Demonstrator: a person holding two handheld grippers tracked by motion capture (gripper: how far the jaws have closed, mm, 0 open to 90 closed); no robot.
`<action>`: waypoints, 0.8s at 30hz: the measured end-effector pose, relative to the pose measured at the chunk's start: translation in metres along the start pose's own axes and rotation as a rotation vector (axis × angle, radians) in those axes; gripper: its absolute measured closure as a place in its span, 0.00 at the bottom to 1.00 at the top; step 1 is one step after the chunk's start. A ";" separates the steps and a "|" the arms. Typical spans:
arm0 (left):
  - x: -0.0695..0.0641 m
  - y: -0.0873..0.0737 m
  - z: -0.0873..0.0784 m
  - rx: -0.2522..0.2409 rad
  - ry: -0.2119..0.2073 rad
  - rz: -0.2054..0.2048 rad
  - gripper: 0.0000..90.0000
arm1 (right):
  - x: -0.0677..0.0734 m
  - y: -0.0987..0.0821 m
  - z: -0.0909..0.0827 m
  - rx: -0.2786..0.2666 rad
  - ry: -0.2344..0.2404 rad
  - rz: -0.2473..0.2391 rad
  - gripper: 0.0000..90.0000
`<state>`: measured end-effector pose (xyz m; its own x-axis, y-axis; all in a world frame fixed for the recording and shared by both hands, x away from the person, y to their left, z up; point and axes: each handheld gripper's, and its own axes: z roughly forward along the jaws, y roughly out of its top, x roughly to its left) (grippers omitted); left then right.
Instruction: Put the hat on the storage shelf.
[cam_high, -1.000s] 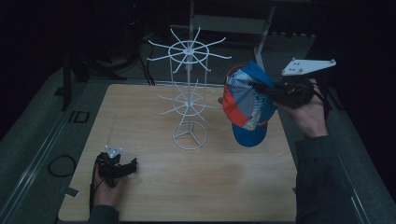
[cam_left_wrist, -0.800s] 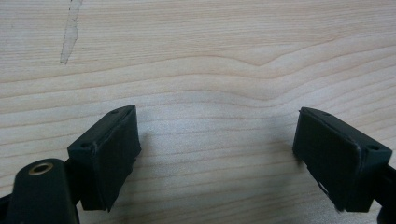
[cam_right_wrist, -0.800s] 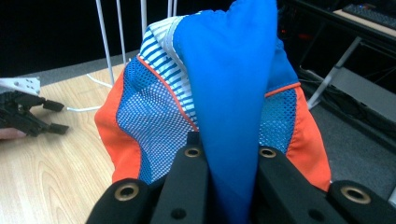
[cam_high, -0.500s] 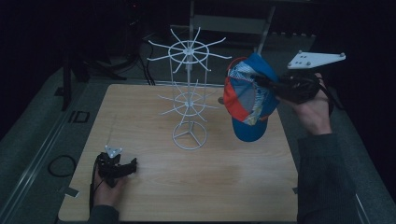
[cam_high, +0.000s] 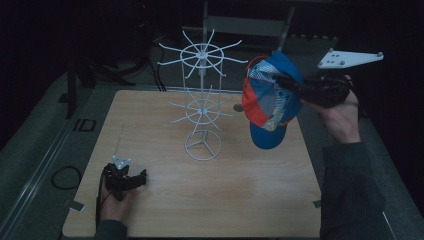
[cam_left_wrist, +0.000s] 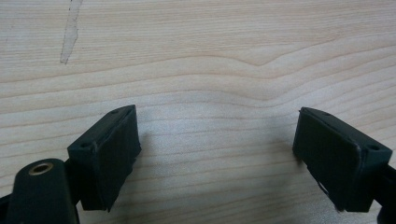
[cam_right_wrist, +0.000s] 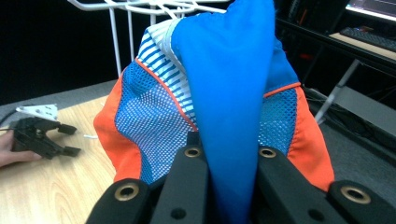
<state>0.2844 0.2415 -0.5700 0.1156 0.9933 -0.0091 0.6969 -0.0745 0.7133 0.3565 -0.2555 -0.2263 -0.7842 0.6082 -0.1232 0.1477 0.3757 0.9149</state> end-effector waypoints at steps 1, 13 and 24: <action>0.000 0.000 0.000 0.000 0.000 0.000 0.17 | 0.000 0.001 -0.001 -0.006 0.005 0.000 0.99; 0.000 0.000 0.000 0.001 0.000 0.000 0.17 | 0.002 0.011 -0.009 -0.050 0.025 -0.003 0.99; 0.000 0.000 0.000 0.000 0.000 -0.001 0.17 | 0.009 0.018 0.008 -0.044 0.054 -0.012 0.99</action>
<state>0.2844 0.2414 -0.5700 0.1153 0.9933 -0.0099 0.6966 -0.0737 0.7136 0.3568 -0.2382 -0.2142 -0.8175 0.5644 -0.1145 0.1122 0.3511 0.9296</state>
